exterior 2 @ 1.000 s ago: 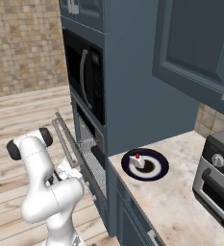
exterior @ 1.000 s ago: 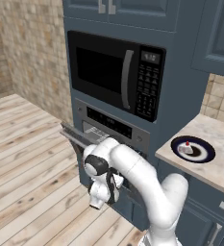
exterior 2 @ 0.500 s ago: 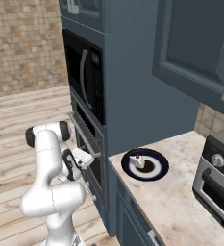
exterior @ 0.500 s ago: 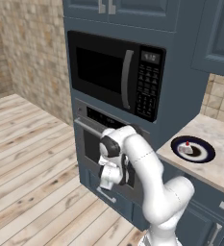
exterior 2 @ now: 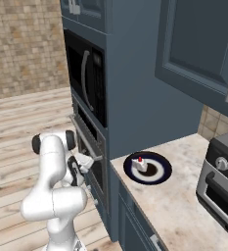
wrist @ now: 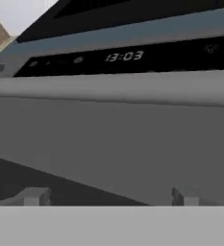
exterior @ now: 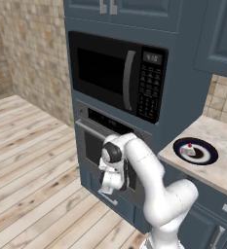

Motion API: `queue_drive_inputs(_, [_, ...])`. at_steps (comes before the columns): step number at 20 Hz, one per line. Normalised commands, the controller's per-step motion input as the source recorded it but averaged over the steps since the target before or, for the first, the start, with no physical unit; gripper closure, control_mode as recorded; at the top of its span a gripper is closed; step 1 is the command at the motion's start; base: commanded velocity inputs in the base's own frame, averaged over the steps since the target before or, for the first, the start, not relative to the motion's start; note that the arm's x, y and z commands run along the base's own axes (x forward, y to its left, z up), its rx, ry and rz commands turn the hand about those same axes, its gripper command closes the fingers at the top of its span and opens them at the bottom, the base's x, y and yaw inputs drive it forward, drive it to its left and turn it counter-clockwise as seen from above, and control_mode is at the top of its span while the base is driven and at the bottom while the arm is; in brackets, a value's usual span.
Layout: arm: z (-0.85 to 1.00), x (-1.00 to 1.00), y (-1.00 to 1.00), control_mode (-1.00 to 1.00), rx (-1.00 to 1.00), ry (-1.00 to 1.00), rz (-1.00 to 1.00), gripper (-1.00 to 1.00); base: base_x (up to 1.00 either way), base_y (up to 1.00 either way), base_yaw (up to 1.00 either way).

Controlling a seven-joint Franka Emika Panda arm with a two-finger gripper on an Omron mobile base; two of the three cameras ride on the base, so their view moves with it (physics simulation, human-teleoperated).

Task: Take the baked cake out of the oven and place it on the plate for cooling. Then close the oven door.

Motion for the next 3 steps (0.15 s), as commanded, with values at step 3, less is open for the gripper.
queue_drive_inputs(3, [0.0, -0.44, 0.54, -1.0, -0.18, 0.0, 0.0, -1.0, 0.0, 0.0, 0.0])
